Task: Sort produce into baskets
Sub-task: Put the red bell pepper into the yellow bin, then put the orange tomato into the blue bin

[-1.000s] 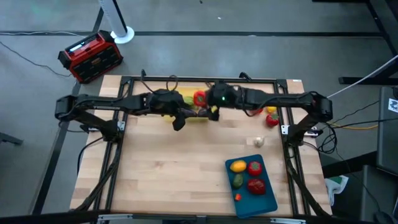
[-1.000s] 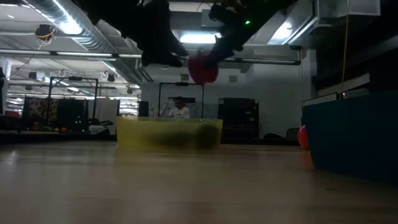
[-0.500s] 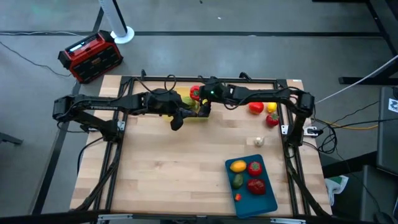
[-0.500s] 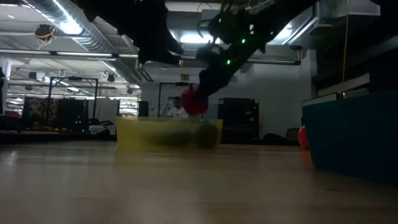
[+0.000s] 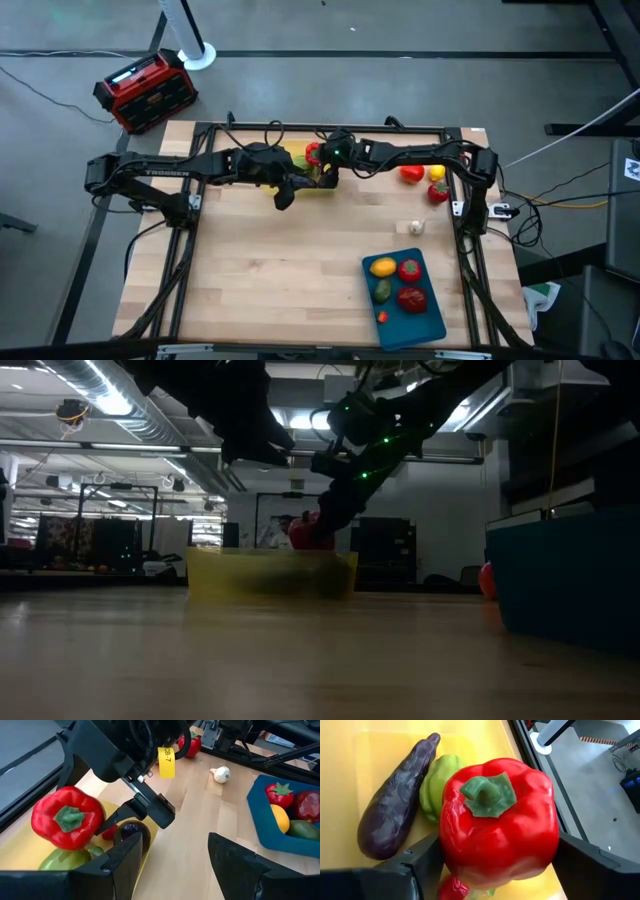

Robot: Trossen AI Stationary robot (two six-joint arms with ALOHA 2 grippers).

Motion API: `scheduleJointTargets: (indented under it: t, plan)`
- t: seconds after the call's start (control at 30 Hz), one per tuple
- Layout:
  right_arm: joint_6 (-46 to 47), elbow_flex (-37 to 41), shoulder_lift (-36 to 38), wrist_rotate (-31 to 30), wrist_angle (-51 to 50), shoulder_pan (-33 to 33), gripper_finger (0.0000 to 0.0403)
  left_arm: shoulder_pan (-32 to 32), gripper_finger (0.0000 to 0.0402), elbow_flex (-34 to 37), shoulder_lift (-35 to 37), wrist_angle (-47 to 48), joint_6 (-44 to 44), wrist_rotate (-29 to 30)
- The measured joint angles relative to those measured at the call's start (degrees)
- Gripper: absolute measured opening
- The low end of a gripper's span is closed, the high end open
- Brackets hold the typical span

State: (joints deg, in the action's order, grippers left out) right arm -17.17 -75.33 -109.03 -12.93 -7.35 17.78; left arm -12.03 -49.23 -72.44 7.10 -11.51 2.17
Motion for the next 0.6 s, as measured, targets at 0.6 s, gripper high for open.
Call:
scheduleJointTargets:
  t: [0.6]
  plan:
    - [0.48,-3.31,0.02,-3.6,-9.55,0.28,0.0374,0.0,0.0223,0.0,-0.02,-0.01,-0.12,0.0]
